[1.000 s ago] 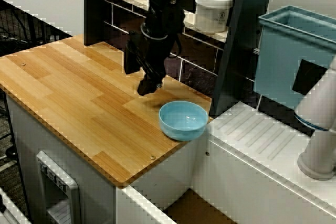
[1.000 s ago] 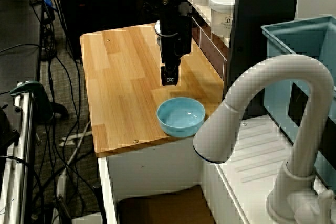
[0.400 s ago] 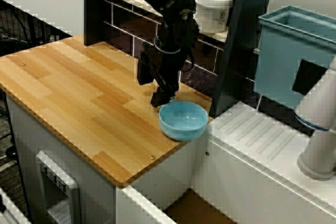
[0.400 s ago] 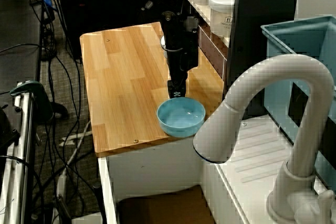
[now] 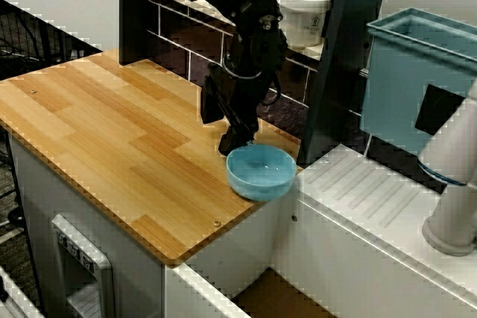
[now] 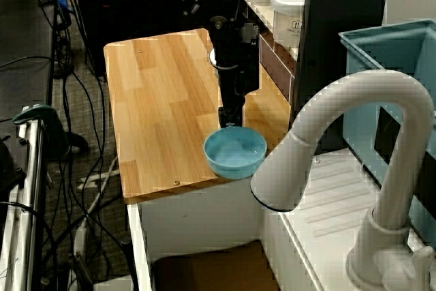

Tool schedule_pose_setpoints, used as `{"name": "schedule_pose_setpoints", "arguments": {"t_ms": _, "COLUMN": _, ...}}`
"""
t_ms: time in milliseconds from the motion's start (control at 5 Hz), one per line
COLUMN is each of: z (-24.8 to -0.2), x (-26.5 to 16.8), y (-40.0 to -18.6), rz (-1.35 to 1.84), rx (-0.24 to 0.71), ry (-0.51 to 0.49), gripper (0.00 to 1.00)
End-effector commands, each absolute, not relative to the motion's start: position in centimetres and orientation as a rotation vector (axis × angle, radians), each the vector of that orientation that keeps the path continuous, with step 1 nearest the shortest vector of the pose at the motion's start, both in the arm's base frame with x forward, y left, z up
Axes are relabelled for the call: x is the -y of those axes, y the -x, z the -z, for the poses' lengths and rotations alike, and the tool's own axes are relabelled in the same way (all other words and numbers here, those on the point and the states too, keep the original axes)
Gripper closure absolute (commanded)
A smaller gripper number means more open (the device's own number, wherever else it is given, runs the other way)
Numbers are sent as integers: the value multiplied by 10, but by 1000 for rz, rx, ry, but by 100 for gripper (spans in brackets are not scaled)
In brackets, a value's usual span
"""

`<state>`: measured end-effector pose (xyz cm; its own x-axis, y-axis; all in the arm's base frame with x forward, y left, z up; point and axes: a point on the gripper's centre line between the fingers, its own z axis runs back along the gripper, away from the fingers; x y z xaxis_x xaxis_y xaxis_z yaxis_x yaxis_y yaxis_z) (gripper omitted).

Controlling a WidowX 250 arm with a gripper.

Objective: Push into sink

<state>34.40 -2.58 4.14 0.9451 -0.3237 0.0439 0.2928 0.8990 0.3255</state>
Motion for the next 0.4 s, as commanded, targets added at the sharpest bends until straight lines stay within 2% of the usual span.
{"name": "schedule_pose_setpoints", "arguments": {"t_ms": 0, "z": -57, "x": 39, "y": -349, "rz": 356, "rx": 151, "ry": -306, "gripper": 0}}
{"name": "schedule_pose_setpoints", "arguments": {"t_ms": 200, "z": -55, "x": 48, "y": -345, "rz": 387, "rx": 152, "ry": -306, "gripper": 0}}
